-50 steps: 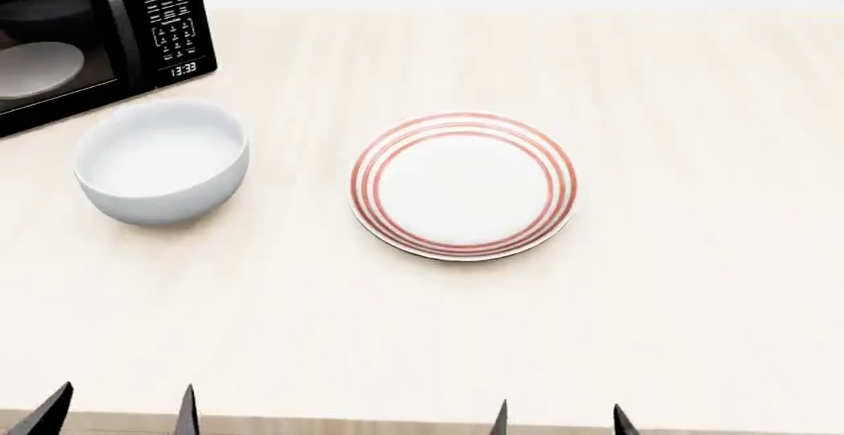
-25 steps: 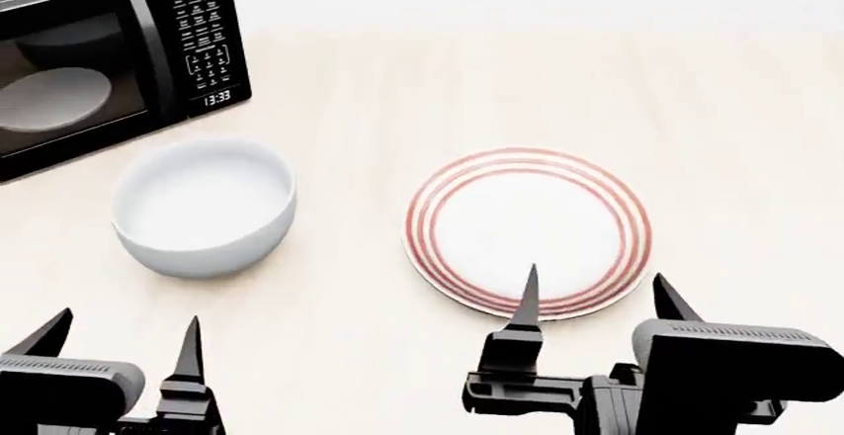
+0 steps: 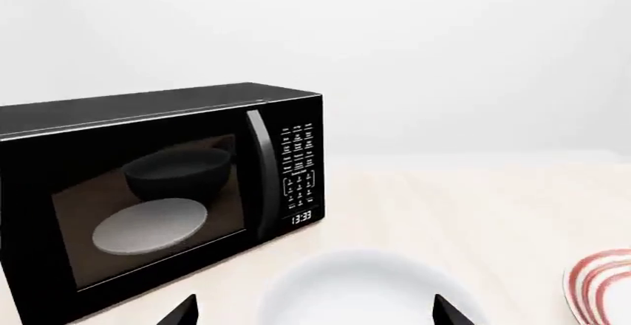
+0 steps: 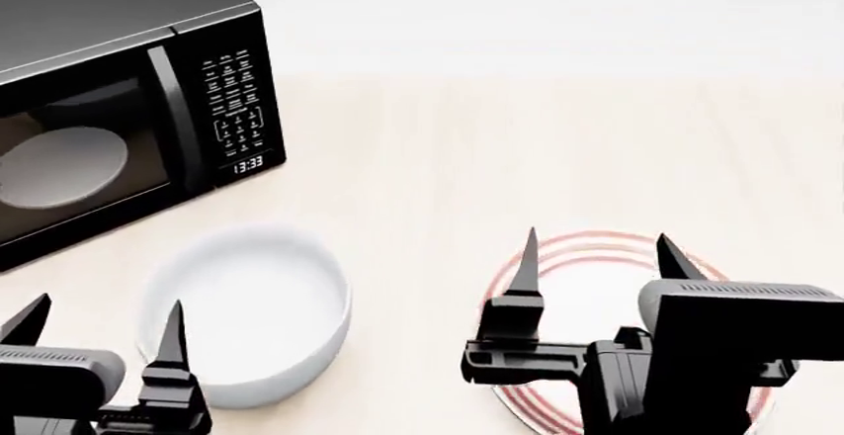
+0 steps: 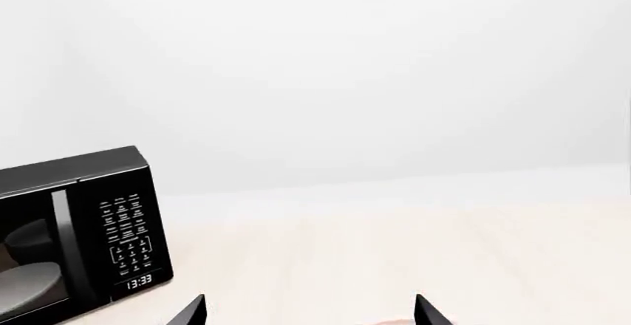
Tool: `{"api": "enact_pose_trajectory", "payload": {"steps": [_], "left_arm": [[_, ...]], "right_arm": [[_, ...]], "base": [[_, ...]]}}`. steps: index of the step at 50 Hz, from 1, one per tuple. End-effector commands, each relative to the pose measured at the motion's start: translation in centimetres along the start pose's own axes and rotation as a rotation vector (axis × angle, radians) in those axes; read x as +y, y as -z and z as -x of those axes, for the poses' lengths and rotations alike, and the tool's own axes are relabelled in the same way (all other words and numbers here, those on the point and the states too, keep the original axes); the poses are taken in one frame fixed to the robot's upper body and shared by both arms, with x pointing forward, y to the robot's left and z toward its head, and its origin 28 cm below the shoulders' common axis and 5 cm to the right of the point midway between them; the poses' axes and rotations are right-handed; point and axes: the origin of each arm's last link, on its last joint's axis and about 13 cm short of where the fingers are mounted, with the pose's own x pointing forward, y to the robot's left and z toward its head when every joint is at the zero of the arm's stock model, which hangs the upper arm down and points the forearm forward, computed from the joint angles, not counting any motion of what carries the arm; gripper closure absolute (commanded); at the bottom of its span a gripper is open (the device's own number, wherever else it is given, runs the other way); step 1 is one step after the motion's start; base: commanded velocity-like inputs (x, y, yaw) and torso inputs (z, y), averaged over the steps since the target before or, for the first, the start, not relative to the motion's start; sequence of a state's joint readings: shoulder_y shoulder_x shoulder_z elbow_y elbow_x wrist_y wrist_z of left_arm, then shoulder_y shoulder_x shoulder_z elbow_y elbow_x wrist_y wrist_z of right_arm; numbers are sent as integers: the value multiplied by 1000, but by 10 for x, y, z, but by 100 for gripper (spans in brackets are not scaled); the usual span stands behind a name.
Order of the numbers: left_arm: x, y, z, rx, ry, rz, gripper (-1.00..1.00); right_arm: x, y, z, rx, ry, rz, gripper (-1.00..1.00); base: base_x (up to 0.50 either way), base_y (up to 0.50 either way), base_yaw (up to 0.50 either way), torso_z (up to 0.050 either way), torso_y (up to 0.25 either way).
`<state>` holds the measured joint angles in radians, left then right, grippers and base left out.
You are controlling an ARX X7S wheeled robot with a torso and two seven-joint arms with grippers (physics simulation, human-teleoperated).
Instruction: Put the white bowl to the right of the plate.
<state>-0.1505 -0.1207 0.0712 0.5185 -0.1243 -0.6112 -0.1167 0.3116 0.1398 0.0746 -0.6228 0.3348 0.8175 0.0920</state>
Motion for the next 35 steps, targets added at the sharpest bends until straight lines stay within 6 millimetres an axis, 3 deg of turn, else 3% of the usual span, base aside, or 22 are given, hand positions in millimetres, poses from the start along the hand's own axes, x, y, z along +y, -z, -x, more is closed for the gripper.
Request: {"api": "enact_pose_trajectory", "payload": {"steps": [1, 22, 25, 32, 35], "left_arm": [[2, -3, -1, -13, -18, 3, -100], [5, 1, -2, -5, -28, 6, -100], [9, 3, -3, -1, -44, 15, -100], [28, 12, -3, 25, -131, 23, -100], [39, 15, -3, 36, -162, 25, -100]], "right_arm": [[-1, -2, -3, 4, 8, 44, -100], [0, 1, -8, 52, 66, 106, -100], [5, -10, -14, 175, 195, 160, -100], [15, -38, -14, 201, -50, 165, -100], [23, -46, -18, 230, 6, 184, -100]], "base": [[492, -211, 0, 0, 0], [486, -94, 0, 0, 1], [0, 0, 0, 0, 0], [0, 0, 0, 0, 0], [0, 0, 0, 0, 0]]}}
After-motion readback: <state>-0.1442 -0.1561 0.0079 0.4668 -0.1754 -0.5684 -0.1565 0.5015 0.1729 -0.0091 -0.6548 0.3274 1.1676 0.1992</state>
